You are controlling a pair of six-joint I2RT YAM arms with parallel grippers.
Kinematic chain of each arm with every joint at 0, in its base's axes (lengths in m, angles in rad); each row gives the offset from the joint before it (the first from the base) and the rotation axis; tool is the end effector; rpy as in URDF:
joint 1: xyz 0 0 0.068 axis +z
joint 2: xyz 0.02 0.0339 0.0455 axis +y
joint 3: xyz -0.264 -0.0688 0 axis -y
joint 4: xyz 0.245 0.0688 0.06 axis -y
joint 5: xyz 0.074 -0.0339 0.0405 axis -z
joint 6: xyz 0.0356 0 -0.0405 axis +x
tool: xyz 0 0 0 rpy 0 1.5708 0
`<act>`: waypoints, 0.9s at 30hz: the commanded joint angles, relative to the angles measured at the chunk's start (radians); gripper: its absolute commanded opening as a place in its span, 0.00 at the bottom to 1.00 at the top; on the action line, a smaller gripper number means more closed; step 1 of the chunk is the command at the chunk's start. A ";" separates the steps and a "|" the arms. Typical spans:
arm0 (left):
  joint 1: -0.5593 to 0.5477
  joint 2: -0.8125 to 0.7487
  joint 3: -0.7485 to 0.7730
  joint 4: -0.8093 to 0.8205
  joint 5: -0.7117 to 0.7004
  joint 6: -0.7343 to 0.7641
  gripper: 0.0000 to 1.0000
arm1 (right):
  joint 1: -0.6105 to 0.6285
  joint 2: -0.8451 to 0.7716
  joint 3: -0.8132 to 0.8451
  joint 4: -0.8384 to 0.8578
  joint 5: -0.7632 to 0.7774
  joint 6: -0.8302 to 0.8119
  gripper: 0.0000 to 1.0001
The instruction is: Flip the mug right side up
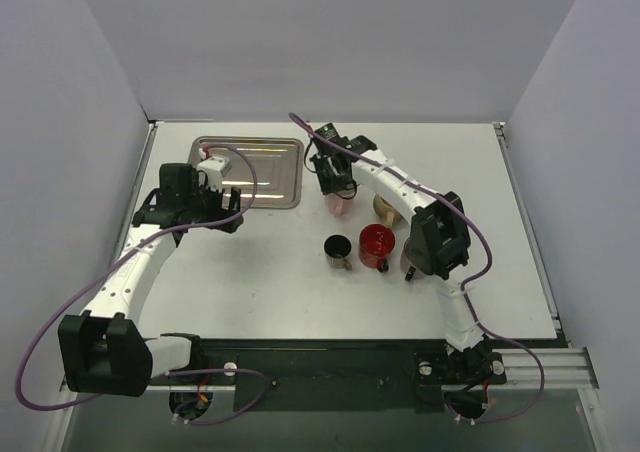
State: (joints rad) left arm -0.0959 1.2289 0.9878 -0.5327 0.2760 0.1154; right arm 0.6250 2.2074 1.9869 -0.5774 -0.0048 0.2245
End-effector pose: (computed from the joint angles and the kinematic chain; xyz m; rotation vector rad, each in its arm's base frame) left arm 0.2590 -0.0347 0.2863 0.3804 2.2977 -0.3133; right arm 0.4100 0.2960 0.2523 -0.4813 2.3594 0.4090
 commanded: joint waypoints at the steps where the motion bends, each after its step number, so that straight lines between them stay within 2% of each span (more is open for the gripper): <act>1: 0.012 -0.019 -0.031 0.112 0.005 0.009 0.92 | -0.027 -0.008 0.030 -0.027 0.012 0.012 0.13; 2: 0.013 -0.019 -0.035 0.117 0.006 0.009 0.92 | -0.028 -0.014 0.018 -0.029 0.014 0.012 0.22; 3: 0.018 -0.022 -0.043 0.125 0.011 0.007 0.92 | -0.027 -0.035 0.012 -0.029 0.012 0.012 0.43; 4: 0.018 -0.025 -0.049 0.128 0.014 0.007 0.93 | -0.025 -0.050 -0.002 -0.026 0.012 0.006 0.57; 5: 0.021 -0.028 -0.060 0.146 0.017 0.003 0.92 | -0.019 -0.084 -0.008 -0.025 0.012 0.004 0.65; 6: 0.021 -0.032 -0.066 0.157 0.015 -0.003 0.93 | -0.018 -0.109 -0.022 -0.019 0.012 0.000 0.79; 8: 0.024 -0.051 -0.087 0.207 -0.001 -0.032 0.93 | -0.011 -0.181 -0.046 -0.012 0.020 -0.010 0.89; 12: 0.022 -0.103 -0.142 0.322 -0.098 -0.106 0.93 | 0.004 -0.435 -0.158 0.045 0.072 -0.059 0.91; 14: 0.024 -0.134 -0.195 0.393 -0.147 -0.148 0.93 | 0.005 -0.580 -0.282 0.123 0.103 -0.085 0.92; 15: 0.025 -0.156 -0.228 0.442 -0.170 -0.163 0.93 | 0.002 -0.628 -0.392 0.175 0.120 -0.099 0.92; 18: 0.025 -0.189 -0.328 0.586 -0.268 -0.207 0.93 | -0.016 -0.902 -0.655 0.324 0.215 -0.117 0.92; 19: 0.027 -0.192 -0.349 0.606 -0.300 -0.223 0.93 | -0.024 -0.966 -0.798 0.399 0.241 -0.117 0.92; 22: 0.033 -0.193 -0.429 0.707 -0.392 -0.246 0.93 | -0.070 -1.203 -1.072 0.523 0.359 -0.093 0.93; 24: 0.036 -0.184 -0.457 0.735 -0.431 -0.243 0.93 | -0.083 -1.308 -1.277 0.602 0.452 -0.057 0.94; 27: 0.042 -0.193 -0.483 0.729 -0.449 -0.220 0.93 | -0.090 -1.443 -1.445 0.674 0.540 -0.022 0.94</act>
State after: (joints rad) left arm -0.0658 1.0485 0.5228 0.0673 -0.0795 -0.0963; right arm 0.5404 0.8501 0.7380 -0.0391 0.3462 0.1558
